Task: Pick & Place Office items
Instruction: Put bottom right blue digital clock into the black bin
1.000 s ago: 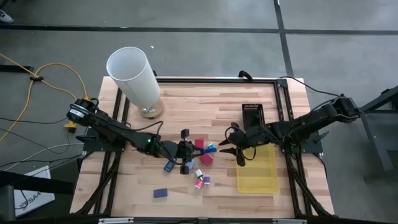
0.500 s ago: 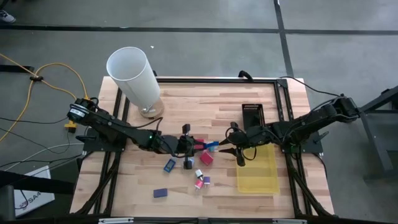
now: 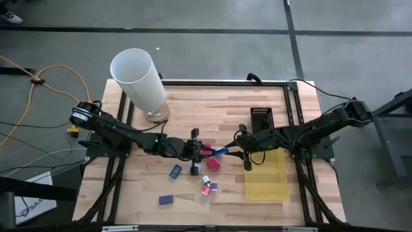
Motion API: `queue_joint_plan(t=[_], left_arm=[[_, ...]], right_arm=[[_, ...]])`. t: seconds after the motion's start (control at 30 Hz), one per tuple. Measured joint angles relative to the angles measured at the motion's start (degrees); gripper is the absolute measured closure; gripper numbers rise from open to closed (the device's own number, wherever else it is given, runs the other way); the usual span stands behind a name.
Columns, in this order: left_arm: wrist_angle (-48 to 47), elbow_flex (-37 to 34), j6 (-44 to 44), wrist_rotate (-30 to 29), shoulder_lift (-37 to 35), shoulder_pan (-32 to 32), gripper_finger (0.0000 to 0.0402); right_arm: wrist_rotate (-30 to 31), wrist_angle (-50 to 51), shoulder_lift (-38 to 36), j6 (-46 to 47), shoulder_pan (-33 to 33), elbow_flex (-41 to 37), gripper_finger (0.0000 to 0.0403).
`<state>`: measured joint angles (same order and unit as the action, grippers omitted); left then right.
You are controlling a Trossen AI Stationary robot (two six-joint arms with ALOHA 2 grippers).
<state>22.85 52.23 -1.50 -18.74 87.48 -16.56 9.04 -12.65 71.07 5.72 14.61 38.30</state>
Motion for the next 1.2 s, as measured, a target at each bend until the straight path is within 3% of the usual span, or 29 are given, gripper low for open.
queue_joint_plan(t=[0.93,1.2], left_arm=[[-0.33,0.00,0.15,-0.07,0.00,0.00,0.0340],[-0.33,0.00,0.15,-0.06,0.00,0.00,0.0340]], right_arm=[[-1.17,-4.76,0.00,-3.02,0.00,0.00,0.0285],[-1.83,-4.74,0.00,-3.02,0.00,0.00,0.0324]])
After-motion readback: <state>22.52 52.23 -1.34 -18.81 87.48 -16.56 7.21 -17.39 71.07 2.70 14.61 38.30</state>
